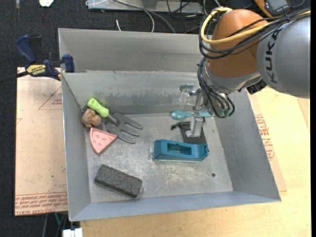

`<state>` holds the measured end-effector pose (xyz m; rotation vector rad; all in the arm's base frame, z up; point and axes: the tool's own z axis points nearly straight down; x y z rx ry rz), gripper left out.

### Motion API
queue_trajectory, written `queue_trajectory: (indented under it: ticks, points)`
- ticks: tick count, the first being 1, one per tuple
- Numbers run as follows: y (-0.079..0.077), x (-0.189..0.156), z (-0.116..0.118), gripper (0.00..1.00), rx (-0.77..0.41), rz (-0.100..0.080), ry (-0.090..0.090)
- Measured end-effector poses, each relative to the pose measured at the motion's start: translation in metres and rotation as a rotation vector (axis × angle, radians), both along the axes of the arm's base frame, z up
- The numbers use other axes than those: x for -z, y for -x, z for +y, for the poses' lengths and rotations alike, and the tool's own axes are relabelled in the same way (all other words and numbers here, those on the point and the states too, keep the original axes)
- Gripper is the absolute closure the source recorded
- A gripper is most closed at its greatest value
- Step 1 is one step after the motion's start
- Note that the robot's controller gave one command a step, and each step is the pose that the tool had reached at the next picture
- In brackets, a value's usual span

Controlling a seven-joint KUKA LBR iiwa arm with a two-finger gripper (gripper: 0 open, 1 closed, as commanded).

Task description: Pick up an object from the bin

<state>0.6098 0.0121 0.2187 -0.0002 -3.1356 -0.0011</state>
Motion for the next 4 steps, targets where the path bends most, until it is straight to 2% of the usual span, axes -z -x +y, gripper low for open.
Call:
queue_trajectory:
  ticks: [1,2,3,4]
  points:
    - [-0.001,-0.005,0.000,0.00,0.000,-0.008,0.000]
    - [-0.019,0.068,-0.035,0.00,0.042,-0.012,-0.001]
    - [-0.012,0.082,-0.057,0.00,0.302,-0.012,-0.003]
    - [-0.010,0.085,-0.063,0.00,0.321,-0.015,-0.002]
